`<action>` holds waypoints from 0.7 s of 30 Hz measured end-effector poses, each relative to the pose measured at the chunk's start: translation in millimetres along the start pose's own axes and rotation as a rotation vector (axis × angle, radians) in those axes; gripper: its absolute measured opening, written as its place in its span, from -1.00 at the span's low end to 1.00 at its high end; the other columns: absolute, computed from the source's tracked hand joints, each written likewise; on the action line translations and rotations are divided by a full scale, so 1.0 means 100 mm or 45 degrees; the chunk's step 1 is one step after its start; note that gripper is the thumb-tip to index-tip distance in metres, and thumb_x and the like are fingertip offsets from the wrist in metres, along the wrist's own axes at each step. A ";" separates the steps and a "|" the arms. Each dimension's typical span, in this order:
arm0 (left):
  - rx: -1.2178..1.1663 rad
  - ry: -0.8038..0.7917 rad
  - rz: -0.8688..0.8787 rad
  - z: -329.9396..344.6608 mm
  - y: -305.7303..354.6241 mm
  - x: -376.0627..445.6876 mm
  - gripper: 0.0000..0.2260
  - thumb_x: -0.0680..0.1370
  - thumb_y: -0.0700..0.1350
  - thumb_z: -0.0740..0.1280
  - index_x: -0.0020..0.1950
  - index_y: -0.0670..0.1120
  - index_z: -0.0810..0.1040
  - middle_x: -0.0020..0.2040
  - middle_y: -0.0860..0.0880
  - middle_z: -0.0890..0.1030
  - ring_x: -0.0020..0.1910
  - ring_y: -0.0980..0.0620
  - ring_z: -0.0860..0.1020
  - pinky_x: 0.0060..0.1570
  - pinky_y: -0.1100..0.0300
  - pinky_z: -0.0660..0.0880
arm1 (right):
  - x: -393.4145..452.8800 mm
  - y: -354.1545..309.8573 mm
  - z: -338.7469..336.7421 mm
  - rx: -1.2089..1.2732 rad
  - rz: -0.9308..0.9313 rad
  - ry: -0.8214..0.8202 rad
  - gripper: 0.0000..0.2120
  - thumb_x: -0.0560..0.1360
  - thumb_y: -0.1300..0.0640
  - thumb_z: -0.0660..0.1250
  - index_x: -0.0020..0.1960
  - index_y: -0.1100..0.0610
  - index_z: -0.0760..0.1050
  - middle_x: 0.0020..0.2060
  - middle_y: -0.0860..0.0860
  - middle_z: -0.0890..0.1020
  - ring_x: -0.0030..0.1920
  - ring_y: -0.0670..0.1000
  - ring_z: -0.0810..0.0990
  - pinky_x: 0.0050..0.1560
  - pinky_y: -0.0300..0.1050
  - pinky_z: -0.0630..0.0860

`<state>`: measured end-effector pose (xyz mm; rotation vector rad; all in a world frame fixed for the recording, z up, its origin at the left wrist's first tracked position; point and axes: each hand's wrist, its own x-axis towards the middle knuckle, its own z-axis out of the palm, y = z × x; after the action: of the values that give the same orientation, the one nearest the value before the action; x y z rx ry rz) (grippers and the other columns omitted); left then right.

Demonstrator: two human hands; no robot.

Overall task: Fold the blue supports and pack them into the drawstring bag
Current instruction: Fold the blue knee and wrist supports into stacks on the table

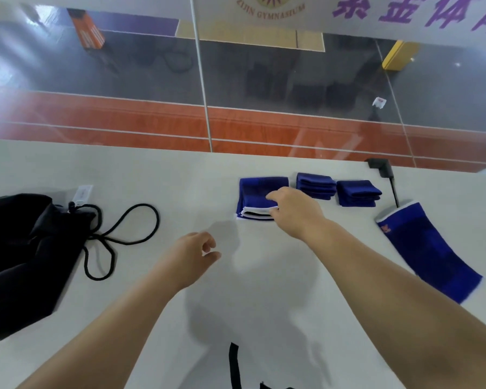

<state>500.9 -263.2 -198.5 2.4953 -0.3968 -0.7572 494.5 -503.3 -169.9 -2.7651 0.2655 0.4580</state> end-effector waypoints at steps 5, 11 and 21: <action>0.039 -0.088 0.075 0.07 0.03 -0.19 -0.84 0.51 0.01 0.33 0.03 -0.01 0.53 0.00 0.04 0.55 -0.02 0.02 0.55 0.01 0.14 0.48 | -0.53 0.01 -0.04 0.021 0.115 -0.074 -0.71 0.55 0.00 0.23 0.25 0.04 0.47 0.11 0.00 0.59 0.12 0.11 0.56 0.01 -0.01 0.49; 0.130 -0.237 0.173 0.27 0.10 -0.43 -0.79 0.53 0.05 0.29 0.09 -0.01 0.52 0.05 0.06 0.56 -0.01 0.06 0.53 -0.03 0.21 0.43 | -1.27 0.13 0.20 0.123 0.309 -0.188 -0.62 0.55 -0.06 0.25 0.34 0.00 0.40 0.25 -0.01 0.54 0.21 0.05 0.51 0.15 -0.02 0.44; 0.174 -0.376 0.292 0.70 0.58 -0.76 -0.80 0.52 0.07 0.29 0.09 0.03 0.52 0.04 0.08 0.56 -0.02 0.08 0.53 -0.06 0.20 0.40 | -2.46 0.78 0.44 0.283 0.618 -0.235 -0.61 0.54 -0.10 0.26 0.33 -0.03 0.38 0.21 -0.06 0.55 0.15 -0.02 0.53 0.09 -0.05 0.50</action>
<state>391.9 -307.5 -184.7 2.4074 -0.8489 -1.0344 234.4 -529.4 -147.8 -2.4068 0.8912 0.7453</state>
